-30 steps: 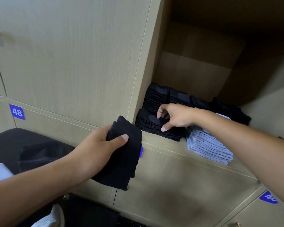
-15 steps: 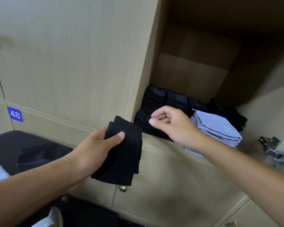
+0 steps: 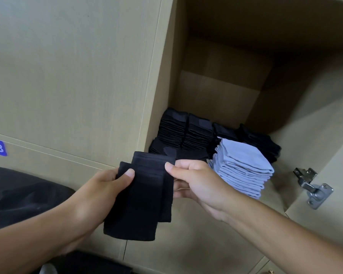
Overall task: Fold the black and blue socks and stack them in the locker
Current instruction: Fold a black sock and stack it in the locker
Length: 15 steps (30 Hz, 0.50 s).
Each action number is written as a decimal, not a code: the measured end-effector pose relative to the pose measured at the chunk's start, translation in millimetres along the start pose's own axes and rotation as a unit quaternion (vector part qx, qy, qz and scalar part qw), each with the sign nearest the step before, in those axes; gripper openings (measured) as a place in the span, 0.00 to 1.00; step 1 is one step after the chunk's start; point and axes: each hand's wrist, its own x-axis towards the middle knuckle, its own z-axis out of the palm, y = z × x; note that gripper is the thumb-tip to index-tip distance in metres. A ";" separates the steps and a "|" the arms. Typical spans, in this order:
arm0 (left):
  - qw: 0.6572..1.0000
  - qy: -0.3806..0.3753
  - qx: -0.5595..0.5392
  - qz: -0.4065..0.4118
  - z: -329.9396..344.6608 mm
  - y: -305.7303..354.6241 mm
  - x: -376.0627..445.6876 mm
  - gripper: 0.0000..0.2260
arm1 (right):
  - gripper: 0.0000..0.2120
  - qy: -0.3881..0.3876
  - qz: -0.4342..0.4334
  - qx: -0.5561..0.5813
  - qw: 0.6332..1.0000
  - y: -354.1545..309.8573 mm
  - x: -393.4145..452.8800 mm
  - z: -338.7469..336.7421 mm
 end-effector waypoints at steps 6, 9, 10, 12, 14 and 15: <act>0.996 0.089 -0.014 -0.026 -7.0 -4.3 5.0 0.16 | 0.16 0.123 -0.068 -0.073 0.987 1.2 7.6 -8.6; 0.993 0.104 -0.051 -0.038 -10.8 -3.7 6.7 0.15 | 0.18 0.174 -0.127 -0.069 0.974 4.4 12.0 -17.4; 0.991 0.107 -0.065 -0.042 -10.8 -3.5 7.1 0.15 | 0.18 0.179 -0.151 -0.066 0.970 4.2 11.8 -18.8; 0.988 0.114 -0.094 -0.052 -8.9 -2.8 7.3 0.13 | 0.16 0.170 -0.193 -0.049 0.965 4.7 10.9 -19.1; 0.983 0.113 -0.130 -0.069 -7.3 -1.9 7.8 0.13 | 0.10 0.136 -0.226 -0.039 0.964 5.7 8.5 -17.4; 0.980 0.106 -0.149 -0.081 -6.8 -1.5 7.8 0.14 | 0.06 0.110 -0.238 -0.049 0.964 5.7 5.7 -15.8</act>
